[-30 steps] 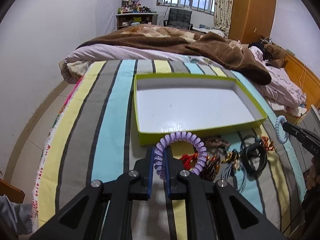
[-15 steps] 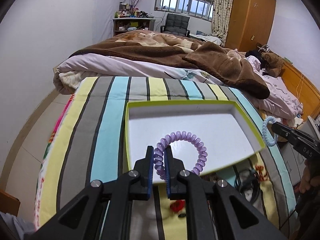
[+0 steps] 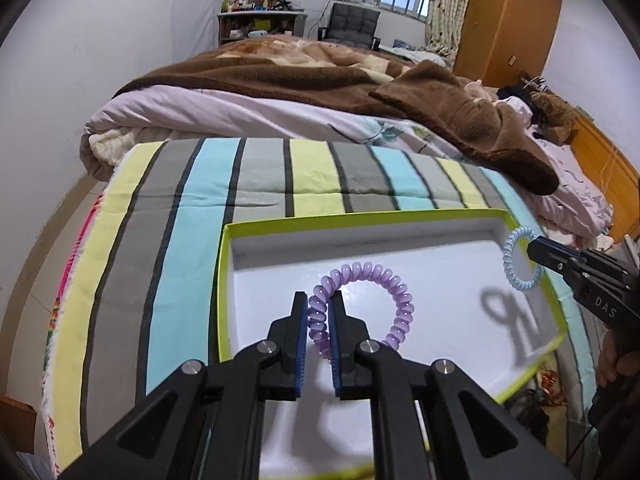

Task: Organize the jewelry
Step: 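Carry both coil hair ties over the green box and lower them inside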

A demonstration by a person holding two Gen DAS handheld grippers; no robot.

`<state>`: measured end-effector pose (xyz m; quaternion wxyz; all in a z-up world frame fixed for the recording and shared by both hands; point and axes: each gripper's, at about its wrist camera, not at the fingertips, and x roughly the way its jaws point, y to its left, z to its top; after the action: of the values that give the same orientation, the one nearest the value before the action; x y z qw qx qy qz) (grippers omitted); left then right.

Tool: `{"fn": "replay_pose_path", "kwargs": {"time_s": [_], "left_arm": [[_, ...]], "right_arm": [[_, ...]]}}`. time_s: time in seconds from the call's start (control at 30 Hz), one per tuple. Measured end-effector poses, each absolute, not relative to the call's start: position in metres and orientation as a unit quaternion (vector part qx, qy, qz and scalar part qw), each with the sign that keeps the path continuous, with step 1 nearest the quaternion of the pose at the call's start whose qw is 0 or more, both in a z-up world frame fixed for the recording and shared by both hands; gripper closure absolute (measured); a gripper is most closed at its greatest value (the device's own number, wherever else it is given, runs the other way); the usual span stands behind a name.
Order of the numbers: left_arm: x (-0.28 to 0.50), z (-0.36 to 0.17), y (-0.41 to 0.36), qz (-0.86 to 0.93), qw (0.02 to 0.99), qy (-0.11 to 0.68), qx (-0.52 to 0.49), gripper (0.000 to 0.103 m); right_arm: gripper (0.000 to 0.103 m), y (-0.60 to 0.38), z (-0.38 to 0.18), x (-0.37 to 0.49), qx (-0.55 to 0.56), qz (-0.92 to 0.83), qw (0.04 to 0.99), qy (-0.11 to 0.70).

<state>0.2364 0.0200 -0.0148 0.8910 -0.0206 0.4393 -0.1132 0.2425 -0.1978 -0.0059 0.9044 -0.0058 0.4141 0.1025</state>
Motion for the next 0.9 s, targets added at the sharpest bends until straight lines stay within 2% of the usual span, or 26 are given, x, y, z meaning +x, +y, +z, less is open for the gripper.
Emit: {"fn": "replay_pose_path", "kwargs": {"time_s": [0.9], "left_arm": [[0.255,-0.032,0.021,-0.103,0.88,0.463,-0.02,0.09]], "right_arm": [[0.092,-0.175,-0.034,0.267,-0.071,0.095,0.892,0.436]]}}
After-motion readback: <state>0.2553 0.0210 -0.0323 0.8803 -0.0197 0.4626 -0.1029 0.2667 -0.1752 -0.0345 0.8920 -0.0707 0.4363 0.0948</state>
